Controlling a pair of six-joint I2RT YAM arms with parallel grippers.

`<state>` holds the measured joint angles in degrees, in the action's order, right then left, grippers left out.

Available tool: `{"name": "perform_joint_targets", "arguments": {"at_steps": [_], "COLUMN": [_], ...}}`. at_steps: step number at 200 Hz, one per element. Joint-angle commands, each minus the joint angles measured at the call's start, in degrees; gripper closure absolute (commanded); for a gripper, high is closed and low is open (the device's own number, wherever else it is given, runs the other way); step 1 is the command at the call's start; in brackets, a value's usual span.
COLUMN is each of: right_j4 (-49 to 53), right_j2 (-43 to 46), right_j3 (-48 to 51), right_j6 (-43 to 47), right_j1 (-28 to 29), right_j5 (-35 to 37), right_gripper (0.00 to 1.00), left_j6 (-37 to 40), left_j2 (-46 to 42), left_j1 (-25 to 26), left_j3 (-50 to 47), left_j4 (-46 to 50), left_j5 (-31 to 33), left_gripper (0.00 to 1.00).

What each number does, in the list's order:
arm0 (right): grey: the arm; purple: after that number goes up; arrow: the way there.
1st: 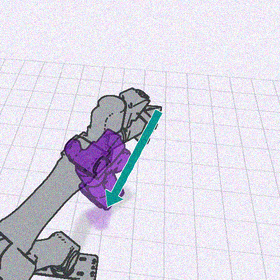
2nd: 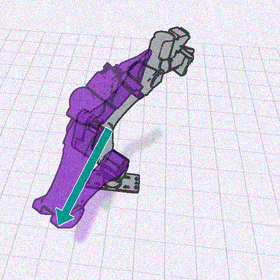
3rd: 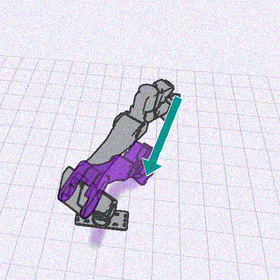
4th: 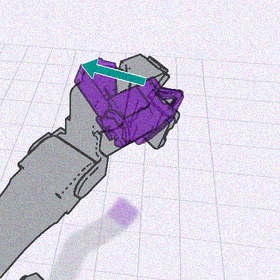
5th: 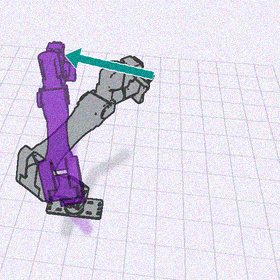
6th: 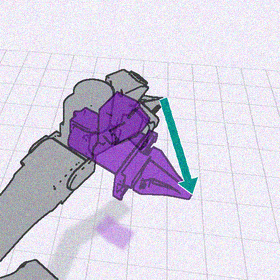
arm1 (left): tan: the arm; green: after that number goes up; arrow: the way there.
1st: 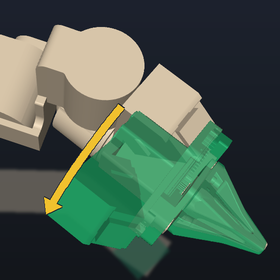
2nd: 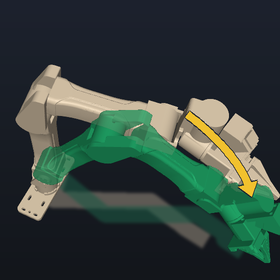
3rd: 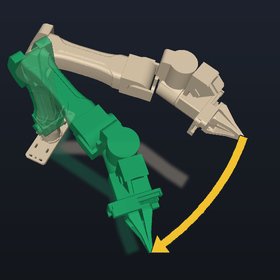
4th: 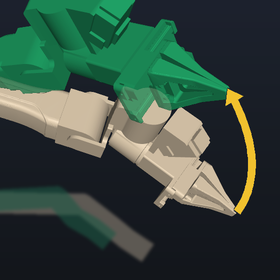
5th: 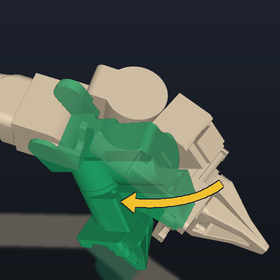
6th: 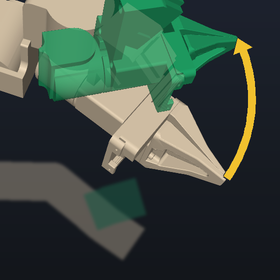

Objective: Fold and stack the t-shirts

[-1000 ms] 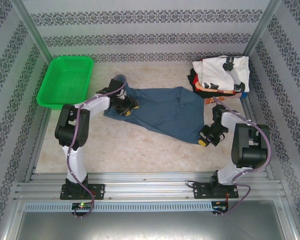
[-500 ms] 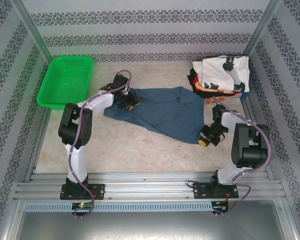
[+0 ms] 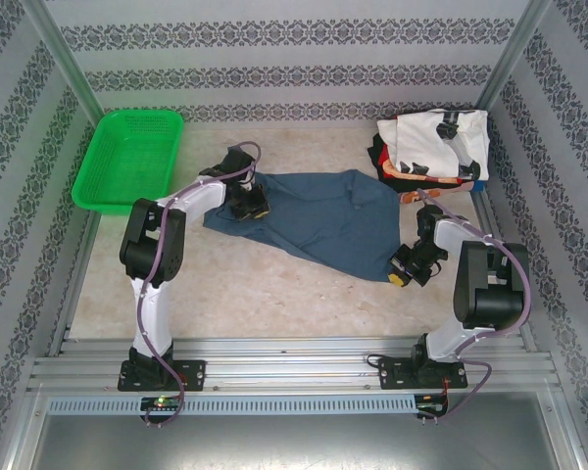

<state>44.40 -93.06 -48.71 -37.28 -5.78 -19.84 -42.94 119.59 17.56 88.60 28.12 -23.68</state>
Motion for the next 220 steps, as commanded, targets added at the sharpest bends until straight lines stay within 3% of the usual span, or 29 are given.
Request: {"name": "perform_joint_targets", "arguments": {"at_steps": [1,24,100,150,220], "right_j4": [-9.2,-10.6,-7.3,-3.1,4.8], "right_j2": [-1.1,1.5,15.0,22.8,32.3], "right_j3": [-0.5,-0.2,-6.9,-9.1,-5.5], "right_j6": [0.5,0.3,0.0,-1.3,-2.1], "right_j1": [-0.1,-0.2,-2.2,-7.6,-10.1], "right_j5": [0.2,-1.1,-7.2,-11.0,-13.5], "right_gripper": [1.00,1.00,1.00,1.00,1.00], "left_j6": [2.8,4.1,5.4,4.6,-1.1], "left_j2": [-0.5,-3.9,-27.6,-43.8,-65.2], "left_j1": [0.0,-1.2,-9.2,-14.6,-15.0], "left_j3": [1.7,2.2,2.2,-5.2,-20.6], "left_j4": [3.7,4.8,8.0,10.2,14.8], "left_j5": [0.9,1.3,3.4,5.1,8.7], "left_gripper": [1.00,1.00,1.00,1.00,1.00]}}
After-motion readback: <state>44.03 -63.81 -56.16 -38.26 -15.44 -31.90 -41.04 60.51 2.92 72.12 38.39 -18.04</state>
